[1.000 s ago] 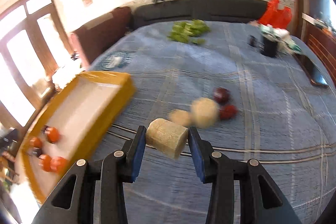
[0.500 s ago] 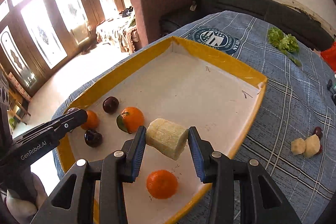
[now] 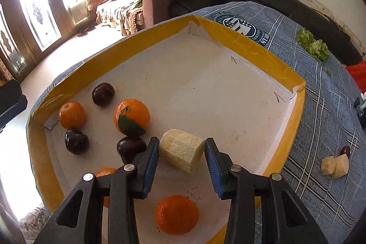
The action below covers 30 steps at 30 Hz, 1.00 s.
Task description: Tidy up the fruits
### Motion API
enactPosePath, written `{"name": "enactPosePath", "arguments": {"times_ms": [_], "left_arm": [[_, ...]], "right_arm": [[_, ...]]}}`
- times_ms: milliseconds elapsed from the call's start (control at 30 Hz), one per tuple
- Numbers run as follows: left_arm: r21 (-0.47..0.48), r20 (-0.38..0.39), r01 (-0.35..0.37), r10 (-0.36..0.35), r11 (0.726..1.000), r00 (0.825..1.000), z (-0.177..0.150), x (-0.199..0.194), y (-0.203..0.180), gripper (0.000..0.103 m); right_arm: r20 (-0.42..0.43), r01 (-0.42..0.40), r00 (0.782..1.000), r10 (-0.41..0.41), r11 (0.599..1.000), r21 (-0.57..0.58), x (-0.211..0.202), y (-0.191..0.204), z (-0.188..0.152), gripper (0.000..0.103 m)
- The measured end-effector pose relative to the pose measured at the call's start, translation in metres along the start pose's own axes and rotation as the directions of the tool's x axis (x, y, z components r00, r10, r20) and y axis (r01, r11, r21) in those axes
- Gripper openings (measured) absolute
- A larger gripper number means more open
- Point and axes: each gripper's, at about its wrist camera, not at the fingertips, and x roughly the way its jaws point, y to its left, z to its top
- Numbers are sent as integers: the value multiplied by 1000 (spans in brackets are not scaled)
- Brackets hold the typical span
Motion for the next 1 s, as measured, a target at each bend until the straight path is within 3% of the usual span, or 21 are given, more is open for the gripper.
{"name": "enactPosePath", "arguments": {"times_ms": [200, 367, 533, 700, 1000], "left_arm": [[5, 6, 37, -37, 999, 999, -2, -10, -17, 63], [58, 4, 35, -35, 998, 999, -13, -15, -43, 75], [128, -50, 71, -65, 989, 997, -36, -5, -79, 77], [200, -75, 122, -109, 972, 991, -53, -10, -116, 77], [318, -90, 210, -191, 924, 977, -85, -46, -173, 77]], "right_arm": [[16, -38, 999, 37, 999, 19, -10, 0, -4, 46], [147, -76, 987, 61, 993, 95, -57, -21, -19, 60], [256, -44, 967, -12, 977, 209, -106, -71, -53, 63], [270, 1, 957, -110, 927, 374, -139, -135, -101, 63], [317, -12, 929, -191, 841, 541, -194, -182, -176, 63]]}}
